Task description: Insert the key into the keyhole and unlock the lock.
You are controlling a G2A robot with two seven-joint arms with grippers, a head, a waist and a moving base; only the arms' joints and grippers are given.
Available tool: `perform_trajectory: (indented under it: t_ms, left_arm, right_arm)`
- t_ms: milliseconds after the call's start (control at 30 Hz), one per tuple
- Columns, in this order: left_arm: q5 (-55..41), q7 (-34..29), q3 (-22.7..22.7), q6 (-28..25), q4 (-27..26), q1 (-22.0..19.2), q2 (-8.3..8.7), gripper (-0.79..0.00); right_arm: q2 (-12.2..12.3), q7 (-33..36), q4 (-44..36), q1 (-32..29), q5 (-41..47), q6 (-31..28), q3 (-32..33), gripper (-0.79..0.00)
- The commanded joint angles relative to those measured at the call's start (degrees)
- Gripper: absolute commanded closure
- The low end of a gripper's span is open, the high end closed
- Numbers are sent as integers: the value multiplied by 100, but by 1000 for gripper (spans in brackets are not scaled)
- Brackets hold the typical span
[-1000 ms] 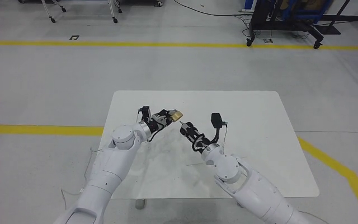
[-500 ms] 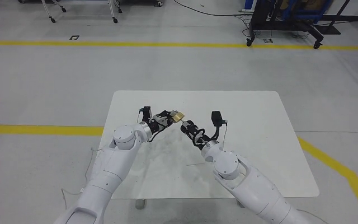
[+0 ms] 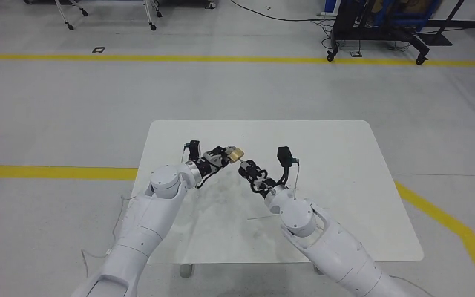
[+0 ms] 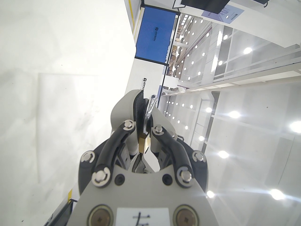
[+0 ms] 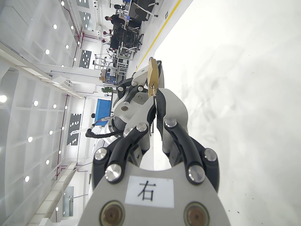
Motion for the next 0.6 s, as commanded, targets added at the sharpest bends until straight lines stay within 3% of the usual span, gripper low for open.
perform_trajectory:
  t_ms: [0, 567]
  left_arm:
    - [76, 14, 26, -3, -9, 1, 1, 0]
    - [91, -13, 42, -11, -13, 10, 1, 0]
  right_arm:
    - [-13, 10, -10, -11, -43, 41, 19, 0]
    - [-181, 88, 48, 25, -315, 297, 21, 0]
